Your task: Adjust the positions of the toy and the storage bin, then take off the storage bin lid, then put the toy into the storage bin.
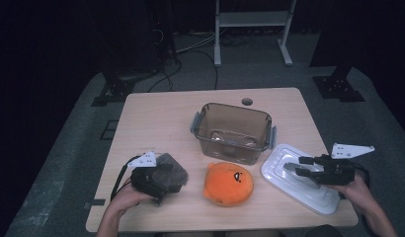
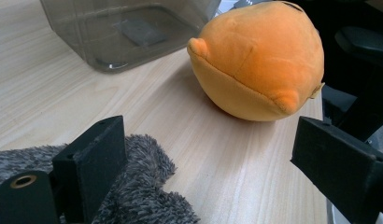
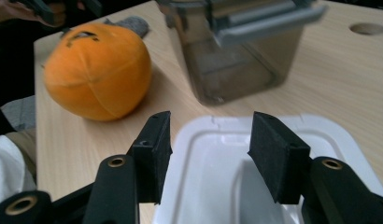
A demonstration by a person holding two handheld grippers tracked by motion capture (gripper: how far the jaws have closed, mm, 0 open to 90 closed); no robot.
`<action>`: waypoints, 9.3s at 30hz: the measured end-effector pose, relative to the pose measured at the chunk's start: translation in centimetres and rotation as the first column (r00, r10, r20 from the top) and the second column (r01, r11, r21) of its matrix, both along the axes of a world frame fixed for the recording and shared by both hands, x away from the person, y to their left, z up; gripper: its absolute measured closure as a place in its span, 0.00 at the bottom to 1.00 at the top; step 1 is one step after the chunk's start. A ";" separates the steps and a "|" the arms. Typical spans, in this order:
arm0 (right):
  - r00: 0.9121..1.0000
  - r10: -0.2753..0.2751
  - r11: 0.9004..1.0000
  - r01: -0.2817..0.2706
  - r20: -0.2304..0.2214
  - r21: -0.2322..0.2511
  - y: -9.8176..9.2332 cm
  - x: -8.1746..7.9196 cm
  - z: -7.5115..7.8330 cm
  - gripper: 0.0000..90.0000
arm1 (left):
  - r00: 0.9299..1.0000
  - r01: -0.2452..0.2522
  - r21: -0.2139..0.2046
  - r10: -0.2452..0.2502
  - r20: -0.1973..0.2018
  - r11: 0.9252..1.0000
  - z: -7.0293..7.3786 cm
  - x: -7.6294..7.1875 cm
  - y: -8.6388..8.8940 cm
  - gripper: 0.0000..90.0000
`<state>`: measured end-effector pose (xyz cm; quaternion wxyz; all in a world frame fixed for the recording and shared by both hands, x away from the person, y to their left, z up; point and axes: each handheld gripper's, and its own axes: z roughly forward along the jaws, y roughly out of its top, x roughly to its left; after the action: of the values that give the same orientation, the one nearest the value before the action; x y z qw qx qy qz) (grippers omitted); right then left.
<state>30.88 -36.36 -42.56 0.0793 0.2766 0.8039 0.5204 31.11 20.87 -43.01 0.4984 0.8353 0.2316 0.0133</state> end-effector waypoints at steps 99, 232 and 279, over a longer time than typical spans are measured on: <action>0.914 0.406 0.909 -0.403 0.004 -0.104 20.9 2.3 2.2 0.32 | 1.000 -0.003 -0.004 0.003 0.009 1.000 0.2 -0.2 0.4 0.10; 0.937 0.331 0.943 -0.325 0.110 -0.070 18.0 7.5 18.0 0.81 | 1.000 -0.015 -0.017 0.015 0.002 1.000 -0.1 0.2 1.0 0.10; 0.966 0.251 0.966 -0.246 0.067 -0.081 19.0 14.1 15.0 0.81 | 1.000 -0.011 -0.019 0.011 -0.005 1.000 -0.3 0.1 1.1 0.10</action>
<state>45.01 -17.36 -27.57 0.0542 0.1504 0.8469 0.5072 31.25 21.96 -43.34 0.5058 0.8292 0.2378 0.0117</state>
